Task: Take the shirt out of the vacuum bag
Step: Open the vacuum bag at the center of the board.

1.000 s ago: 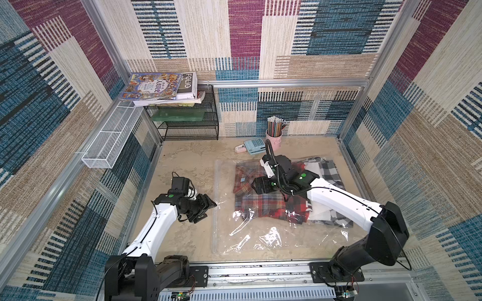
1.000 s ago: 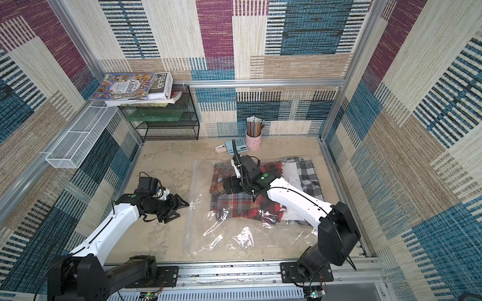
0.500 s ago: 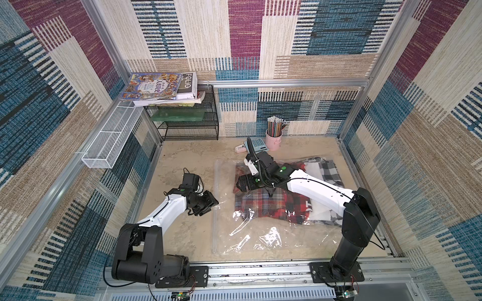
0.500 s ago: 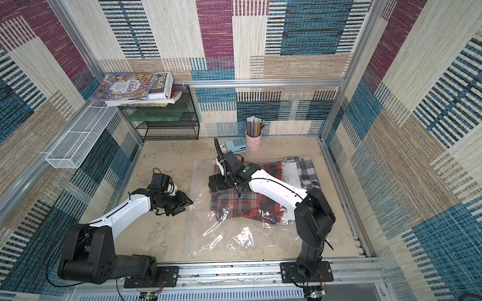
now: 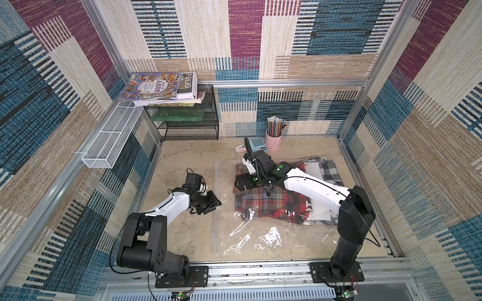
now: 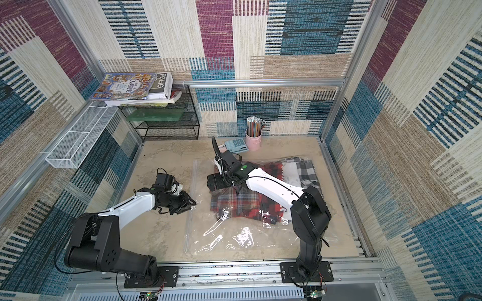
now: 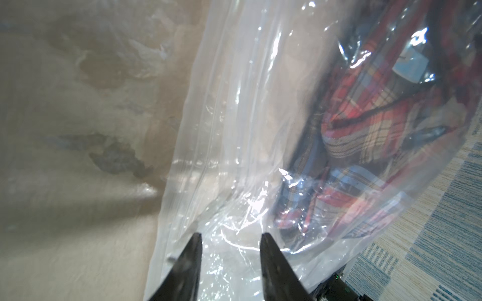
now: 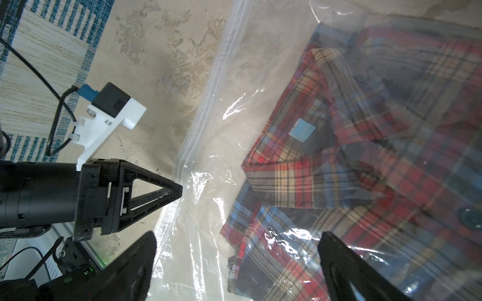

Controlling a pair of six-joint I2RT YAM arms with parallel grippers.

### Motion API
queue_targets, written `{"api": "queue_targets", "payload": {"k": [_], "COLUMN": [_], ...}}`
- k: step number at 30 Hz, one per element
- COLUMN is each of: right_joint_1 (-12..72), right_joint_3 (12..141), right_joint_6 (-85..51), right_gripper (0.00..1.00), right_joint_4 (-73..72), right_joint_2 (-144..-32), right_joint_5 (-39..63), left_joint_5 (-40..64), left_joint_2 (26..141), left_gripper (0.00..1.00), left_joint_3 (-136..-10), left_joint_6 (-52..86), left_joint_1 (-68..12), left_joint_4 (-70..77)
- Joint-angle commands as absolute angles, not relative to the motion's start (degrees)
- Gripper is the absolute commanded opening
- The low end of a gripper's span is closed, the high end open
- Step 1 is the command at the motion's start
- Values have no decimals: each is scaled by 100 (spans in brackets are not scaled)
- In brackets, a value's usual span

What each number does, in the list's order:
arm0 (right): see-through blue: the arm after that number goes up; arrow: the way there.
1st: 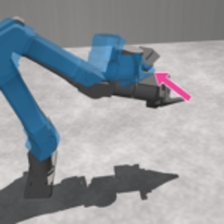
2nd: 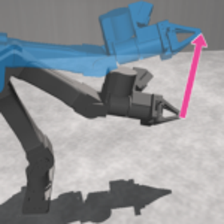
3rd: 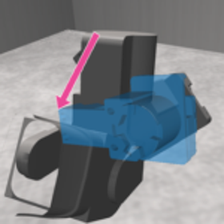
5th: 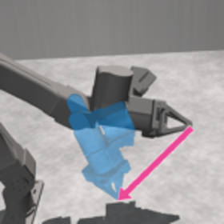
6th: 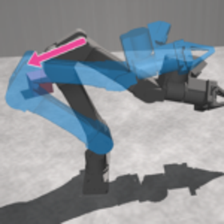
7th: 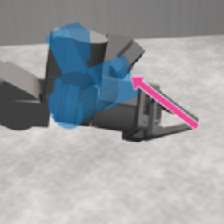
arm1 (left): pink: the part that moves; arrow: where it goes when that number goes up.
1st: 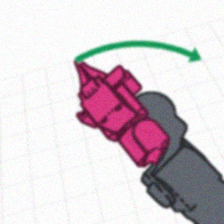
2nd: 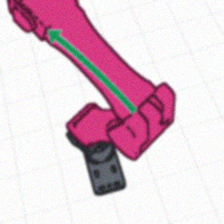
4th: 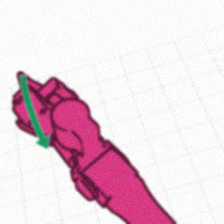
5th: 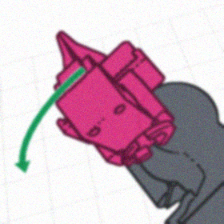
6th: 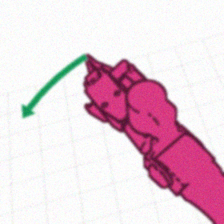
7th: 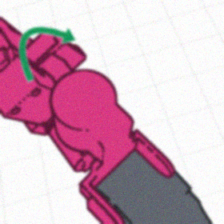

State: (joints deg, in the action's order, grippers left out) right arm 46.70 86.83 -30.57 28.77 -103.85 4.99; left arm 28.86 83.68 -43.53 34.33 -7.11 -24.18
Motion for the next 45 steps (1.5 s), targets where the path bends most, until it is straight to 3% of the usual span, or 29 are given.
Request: {"api": "queue_targets", "payload": {"k": [1, 15, 22, 37, 45], "right_joint_1": [4674, 4682, 4685, 4796, 4994], "right_joint_3": [8768, 8728, 8734, 9380, 10839], "right_joint_6": [-3010, -2971, -2958, -3032, -3164], "right_gripper": [99, 99, 100, 100, 99], "right_joint_4": [2948, 2970, 2944, 3129, 3824], "right_joint_2": [-10428, -10433, -10497, -10847, -11888], "right_joint_5": [483, 400, 361, 873, 1340], "left_joint_5": [2640, 2053, 2301, 3269, 3645], "left_joint_2": [8206, 8445, 8715, 8017, 7589], "left_gripper": [43, 43, 41, 7, 5], "left_joint_3": [-4301, -4478, -4445, -4292, -4037], "left_joint_6": [3233, 3019, 3024, 3193, 3111], "left_joint_1": [-712, -737, -903, -1020, -1080], "left_joint_4": [-2583, -2615, -2355, -2270, -2297]}}
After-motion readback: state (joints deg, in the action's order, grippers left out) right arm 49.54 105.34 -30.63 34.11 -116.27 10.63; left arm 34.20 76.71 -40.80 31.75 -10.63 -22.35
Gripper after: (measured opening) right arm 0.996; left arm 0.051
